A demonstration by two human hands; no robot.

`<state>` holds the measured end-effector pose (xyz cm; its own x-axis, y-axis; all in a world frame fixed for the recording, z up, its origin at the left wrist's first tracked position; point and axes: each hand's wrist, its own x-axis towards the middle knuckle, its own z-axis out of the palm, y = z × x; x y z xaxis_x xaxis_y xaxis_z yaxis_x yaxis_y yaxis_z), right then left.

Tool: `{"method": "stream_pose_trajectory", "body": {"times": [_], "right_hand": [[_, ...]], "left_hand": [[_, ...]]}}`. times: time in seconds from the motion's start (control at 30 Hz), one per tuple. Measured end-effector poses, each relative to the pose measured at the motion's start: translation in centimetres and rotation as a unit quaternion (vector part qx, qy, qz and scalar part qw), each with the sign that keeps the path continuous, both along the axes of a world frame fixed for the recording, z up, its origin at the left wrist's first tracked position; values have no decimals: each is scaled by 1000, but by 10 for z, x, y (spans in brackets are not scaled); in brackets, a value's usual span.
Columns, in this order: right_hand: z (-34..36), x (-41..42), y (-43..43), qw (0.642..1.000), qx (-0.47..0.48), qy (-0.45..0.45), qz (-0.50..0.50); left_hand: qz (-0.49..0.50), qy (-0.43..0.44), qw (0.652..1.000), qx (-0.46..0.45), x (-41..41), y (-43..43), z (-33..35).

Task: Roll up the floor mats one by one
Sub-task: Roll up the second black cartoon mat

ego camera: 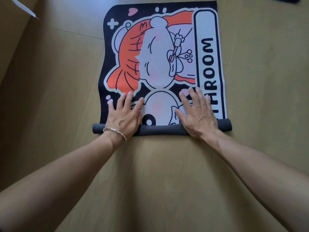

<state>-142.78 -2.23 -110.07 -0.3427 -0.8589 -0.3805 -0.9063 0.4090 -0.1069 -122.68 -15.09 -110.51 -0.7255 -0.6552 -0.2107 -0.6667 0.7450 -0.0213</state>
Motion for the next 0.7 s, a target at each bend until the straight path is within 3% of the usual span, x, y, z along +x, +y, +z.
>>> {"method": "stream_pose_trajectory", "body": {"times": [0.23, 0.4, 0.57, 0.63, 0.7], "right_hand": [[4, 5, -2, 999, 30, 25, 2], [16, 27, 13, 990, -135, -10, 45], [13, 43, 41, 985, -138, -18, 103], [11, 40, 38, 985, -130, -2, 118], [13, 39, 35, 984, -123, 9, 126]], "left_hand": [[24, -117, 993, 1, -13, 9, 13], [22, -127, 992, -12, -14, 11, 14], [14, -164, 986, -20, -18, 12, 19], [-8, -143, 989, -28, -16, 12, 25], [-44, -56, 997, -25, -10, 17, 31]]}}
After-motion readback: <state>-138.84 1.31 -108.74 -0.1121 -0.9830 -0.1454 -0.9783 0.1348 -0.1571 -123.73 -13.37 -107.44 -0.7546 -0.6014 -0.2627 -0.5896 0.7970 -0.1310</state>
